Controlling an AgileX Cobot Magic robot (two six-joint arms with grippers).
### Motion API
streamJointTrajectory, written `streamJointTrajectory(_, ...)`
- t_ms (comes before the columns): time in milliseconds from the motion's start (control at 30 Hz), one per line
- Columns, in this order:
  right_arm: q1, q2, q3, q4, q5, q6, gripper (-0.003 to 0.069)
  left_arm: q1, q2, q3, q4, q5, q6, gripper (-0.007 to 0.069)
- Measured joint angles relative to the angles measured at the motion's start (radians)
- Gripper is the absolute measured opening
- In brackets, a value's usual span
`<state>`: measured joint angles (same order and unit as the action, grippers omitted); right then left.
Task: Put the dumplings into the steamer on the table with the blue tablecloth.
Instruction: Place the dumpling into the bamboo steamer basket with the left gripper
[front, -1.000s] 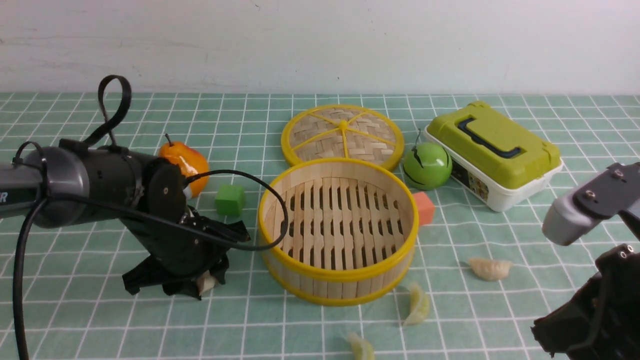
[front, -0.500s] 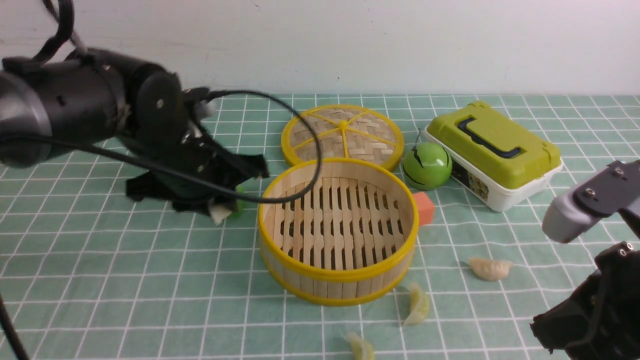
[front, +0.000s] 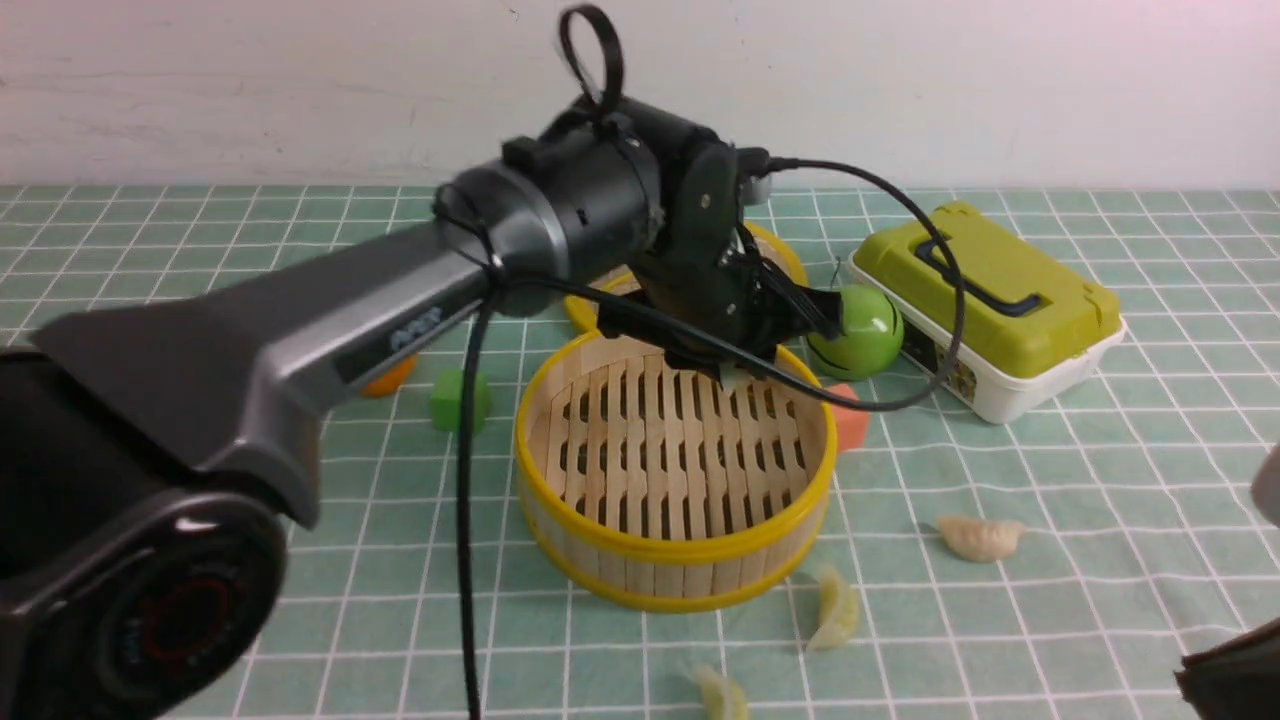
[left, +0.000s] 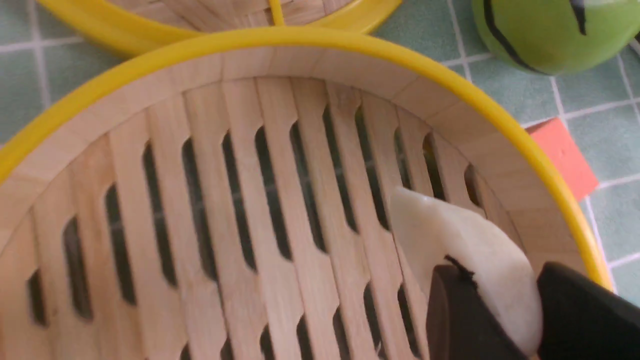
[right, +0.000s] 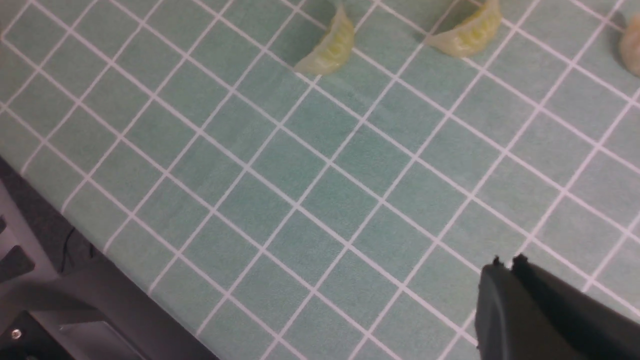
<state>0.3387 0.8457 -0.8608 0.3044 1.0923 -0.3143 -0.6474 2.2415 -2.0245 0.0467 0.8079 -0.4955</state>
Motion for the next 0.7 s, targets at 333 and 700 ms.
streamJointTrajectory(333,0.000,-0.047,0.000,-0.126,0.016,0.090,0.0021,-0.002,0.086,-0.053,0.053,0.019,0.000,0.0218)
streamJointTrajectory(700,0.000,-0.047,0.000,-0.126,0.018,0.091,0.0027,-0.002,-0.040,-0.205,0.045,0.356,0.049,0.0612)
